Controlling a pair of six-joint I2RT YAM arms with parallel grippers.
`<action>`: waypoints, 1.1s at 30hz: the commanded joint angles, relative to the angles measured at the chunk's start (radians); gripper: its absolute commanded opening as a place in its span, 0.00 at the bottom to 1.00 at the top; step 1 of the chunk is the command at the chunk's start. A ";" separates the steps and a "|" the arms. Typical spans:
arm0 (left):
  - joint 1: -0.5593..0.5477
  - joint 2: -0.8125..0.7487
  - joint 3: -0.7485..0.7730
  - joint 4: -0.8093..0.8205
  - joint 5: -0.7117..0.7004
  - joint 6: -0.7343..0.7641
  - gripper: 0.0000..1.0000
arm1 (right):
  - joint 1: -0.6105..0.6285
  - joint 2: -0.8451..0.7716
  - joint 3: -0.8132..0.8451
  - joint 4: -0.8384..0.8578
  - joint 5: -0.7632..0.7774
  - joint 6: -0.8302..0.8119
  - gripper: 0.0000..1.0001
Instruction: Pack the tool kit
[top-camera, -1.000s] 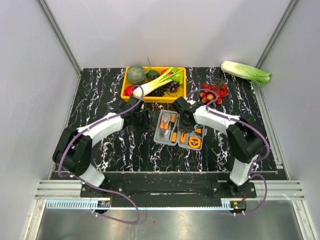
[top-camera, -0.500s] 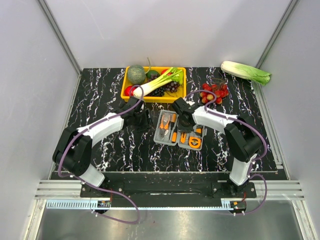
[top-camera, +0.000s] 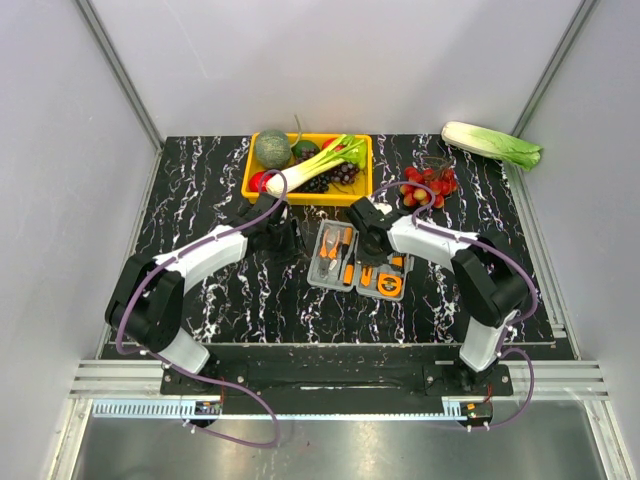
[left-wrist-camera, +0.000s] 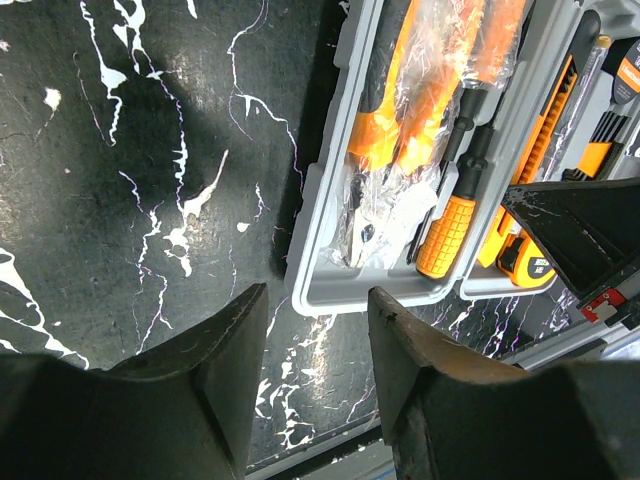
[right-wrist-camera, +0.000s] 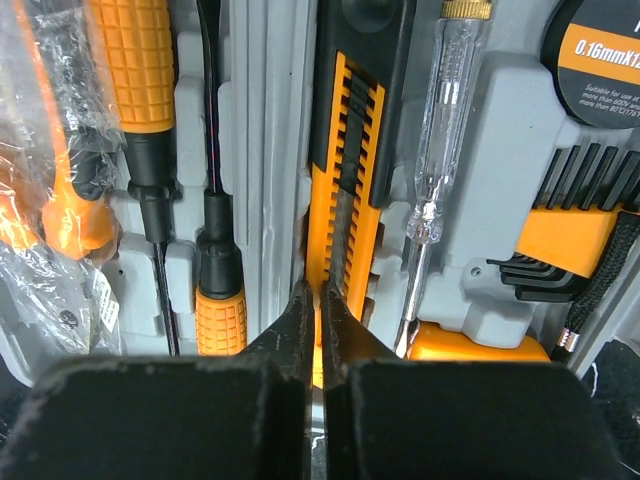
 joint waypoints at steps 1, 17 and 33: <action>0.004 -0.025 0.016 0.013 -0.013 0.015 0.48 | 0.000 0.113 -0.157 0.049 -0.045 0.012 0.00; 0.007 -0.025 0.013 0.015 -0.012 0.016 0.48 | 0.000 -0.030 0.000 -0.059 0.052 0.003 0.19; 0.009 -0.035 0.005 0.013 -0.012 0.021 0.48 | -0.007 -0.006 0.088 -0.056 0.081 -0.010 0.15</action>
